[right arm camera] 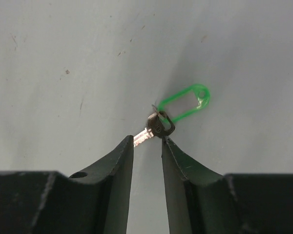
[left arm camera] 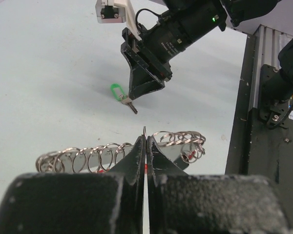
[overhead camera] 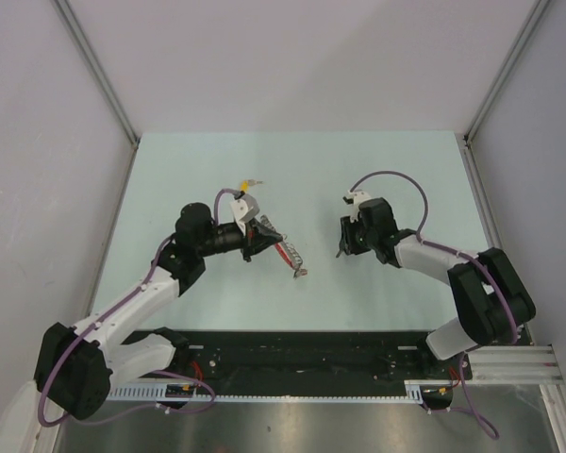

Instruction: Put the keys on the keyring

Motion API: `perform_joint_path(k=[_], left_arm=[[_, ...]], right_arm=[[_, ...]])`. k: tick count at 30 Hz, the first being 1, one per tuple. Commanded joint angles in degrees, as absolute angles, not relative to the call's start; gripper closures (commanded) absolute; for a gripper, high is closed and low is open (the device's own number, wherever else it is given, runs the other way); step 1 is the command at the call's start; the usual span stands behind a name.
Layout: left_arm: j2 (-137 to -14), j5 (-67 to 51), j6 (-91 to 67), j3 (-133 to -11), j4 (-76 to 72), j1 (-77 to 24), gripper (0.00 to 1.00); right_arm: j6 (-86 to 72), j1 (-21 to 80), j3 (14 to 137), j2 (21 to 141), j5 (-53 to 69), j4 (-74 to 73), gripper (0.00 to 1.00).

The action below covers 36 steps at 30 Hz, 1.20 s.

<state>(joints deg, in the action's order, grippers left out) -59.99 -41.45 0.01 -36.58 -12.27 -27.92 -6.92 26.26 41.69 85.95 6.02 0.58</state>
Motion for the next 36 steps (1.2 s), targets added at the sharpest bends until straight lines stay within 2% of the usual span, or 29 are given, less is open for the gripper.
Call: perform_joint_path(k=[1,9,23,36], left_arm=[[-58.1,-40.8,0.4,-38.7,-13.9,-27.2,1.0],[-57.9,-40.3,0.5,-38.7,-13.4,-27.2,0.99],[-57.7,-40.7,0.4,-38.6,-13.7,-27.2,1.0],[-57.5,-40.7,0.4,-38.5,-13.7,-27.2,1.0]], right_arm=[[-3.7,25.9,48.2,89.6,4.4,0.2,0.66],[6.8,25.8,52.4,93.7,4.6,-9.1,0.68],[15.4,23.4,52.6,95.9,12.9,-7.6,0.71],[17.1,23.2,52.6,95.3,14.2,-6.5,0.71]])
